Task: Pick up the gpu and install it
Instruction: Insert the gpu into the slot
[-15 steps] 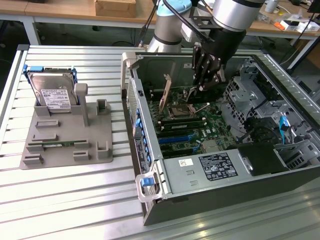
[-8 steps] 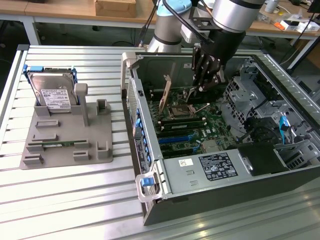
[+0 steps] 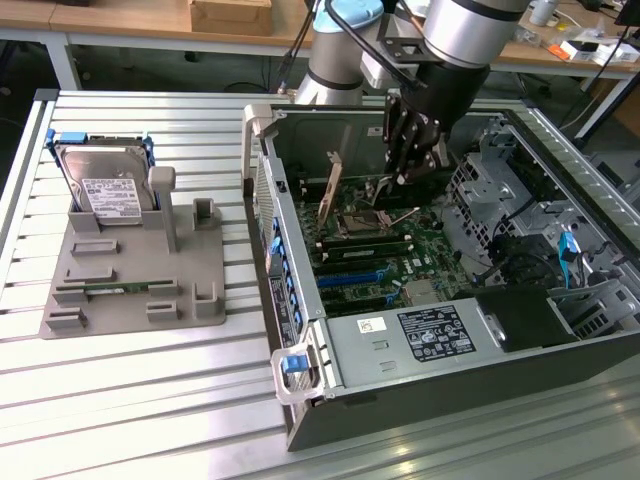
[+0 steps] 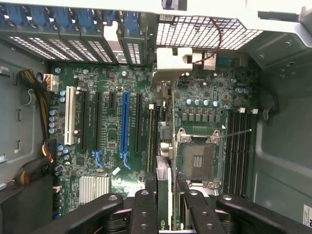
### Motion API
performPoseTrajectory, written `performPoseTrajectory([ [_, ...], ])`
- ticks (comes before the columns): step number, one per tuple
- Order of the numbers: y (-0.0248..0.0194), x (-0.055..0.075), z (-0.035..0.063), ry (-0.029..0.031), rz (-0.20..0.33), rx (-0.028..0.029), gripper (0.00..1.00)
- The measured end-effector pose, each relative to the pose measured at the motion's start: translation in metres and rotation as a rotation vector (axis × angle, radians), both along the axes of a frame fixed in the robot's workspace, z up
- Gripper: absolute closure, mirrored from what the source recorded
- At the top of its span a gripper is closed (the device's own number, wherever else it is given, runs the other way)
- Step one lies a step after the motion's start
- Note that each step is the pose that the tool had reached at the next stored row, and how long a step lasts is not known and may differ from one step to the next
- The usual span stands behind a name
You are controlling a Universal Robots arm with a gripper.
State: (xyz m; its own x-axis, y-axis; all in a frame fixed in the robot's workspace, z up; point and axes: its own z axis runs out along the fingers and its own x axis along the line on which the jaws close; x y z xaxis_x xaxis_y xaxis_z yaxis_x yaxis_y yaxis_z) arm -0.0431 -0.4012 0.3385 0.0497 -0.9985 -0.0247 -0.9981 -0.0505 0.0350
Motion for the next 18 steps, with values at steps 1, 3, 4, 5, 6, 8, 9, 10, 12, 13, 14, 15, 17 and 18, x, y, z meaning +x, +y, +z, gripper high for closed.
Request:
performPoseTrajectory([
  [1,0.0000,0.0000,-0.0003,0.0000,0.000,0.0000,0.73],
  [3,0.0000,0.0000,-0.0007,0.0000,0.000,0.0000,0.73],
  [4,0.0000,0.0000,-0.0009,0.0000,0.000,-0.0001,0.73],
  [5,0.0000,0.0000,-0.0012,0.0000,0.000,0.0000,0.73],
  [6,0.0000,0.0000,-0.0014,-0.0001,0.000,0.0001,0.73],
  [8,0.0000,0.0000,-0.0017,0.0000,0.000,0.0000,0.73],
  [9,0.0000,0.0000,-0.0020,0.0000,0.000,-0.0001,0.73],
  [10,0.0000,0.0000,-0.0023,0.0000,0.000,0.0000,0.73],
  [12,0.0000,0.0000,-0.0028,0.0000,0.000,0.0000,0.73],
  [13,0.0000,0.0000,-0.0031,0.0000,0.000,0.0000,0.73],
  [14,0.0000,0.0000,-0.0032,0.0000,0.000,0.0000,0.73],
  [15,0.0000,0.0000,-0.0034,0.0000,0.000,-0.0001,0.73],
  [17,0.0000,0.0000,-0.0039,0.0000,0.000,0.0000,0.73],
  [18,0.0000,0.0000,-0.0044,0.0000,0.000,0.0000,0.73],
])
